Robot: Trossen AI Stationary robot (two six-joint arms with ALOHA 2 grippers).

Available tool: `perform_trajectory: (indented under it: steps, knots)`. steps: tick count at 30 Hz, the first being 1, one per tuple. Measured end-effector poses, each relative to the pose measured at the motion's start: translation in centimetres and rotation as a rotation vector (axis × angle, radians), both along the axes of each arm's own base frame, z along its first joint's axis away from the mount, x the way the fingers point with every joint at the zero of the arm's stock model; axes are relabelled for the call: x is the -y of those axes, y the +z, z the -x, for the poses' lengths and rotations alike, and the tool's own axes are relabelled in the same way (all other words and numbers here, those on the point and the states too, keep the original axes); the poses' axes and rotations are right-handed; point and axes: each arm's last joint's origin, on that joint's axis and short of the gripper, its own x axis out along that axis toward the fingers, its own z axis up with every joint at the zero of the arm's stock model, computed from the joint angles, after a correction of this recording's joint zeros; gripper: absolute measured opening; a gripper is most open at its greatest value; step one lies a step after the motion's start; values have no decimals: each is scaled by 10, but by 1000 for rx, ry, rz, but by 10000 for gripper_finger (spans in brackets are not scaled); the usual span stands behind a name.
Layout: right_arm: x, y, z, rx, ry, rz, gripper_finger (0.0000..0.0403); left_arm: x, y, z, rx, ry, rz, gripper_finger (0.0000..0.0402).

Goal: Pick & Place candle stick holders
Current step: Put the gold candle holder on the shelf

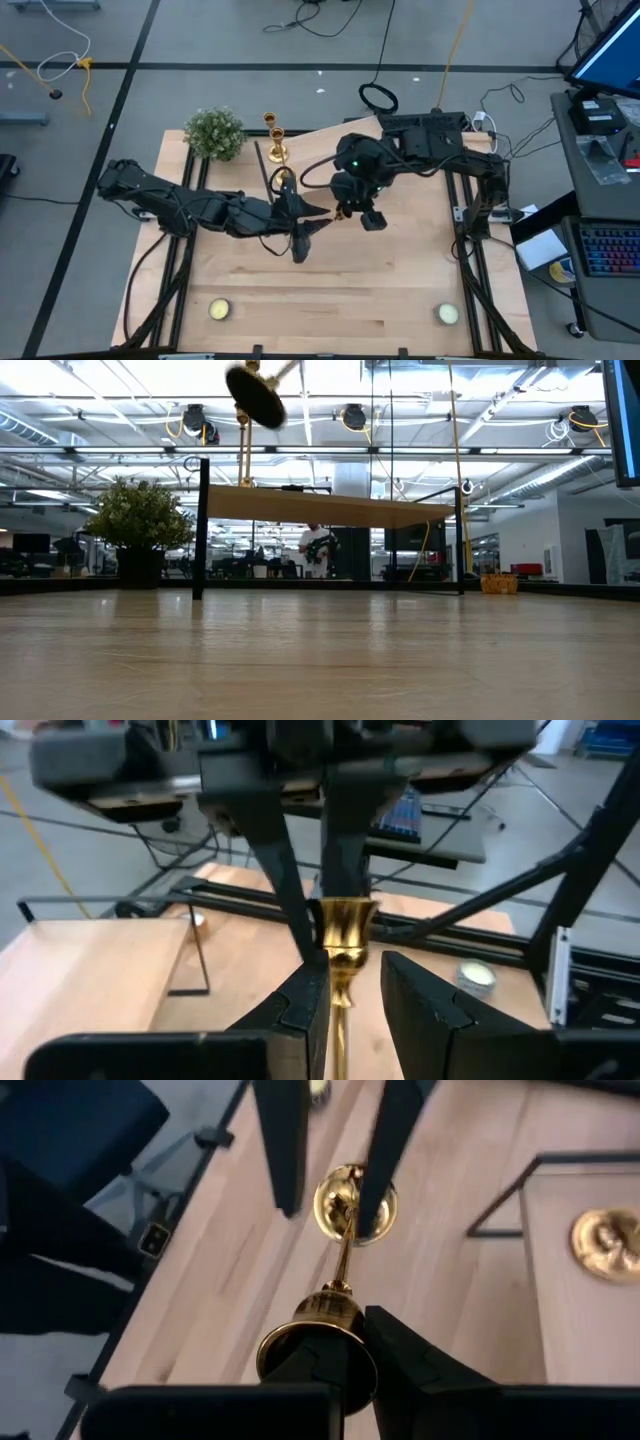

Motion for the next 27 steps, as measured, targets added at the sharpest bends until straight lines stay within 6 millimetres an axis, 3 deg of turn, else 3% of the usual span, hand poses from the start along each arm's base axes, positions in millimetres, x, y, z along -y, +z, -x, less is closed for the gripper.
perform_trajectory:
  steps: [11,27]
  knots:
    - [-2,-9,-16,12,-7,-15,12,-9,-8,0,-71,-15,104,93]
    - [-14,-10,-16,10,30,-21,12,-13,-13,0,-116,-13,155,93]
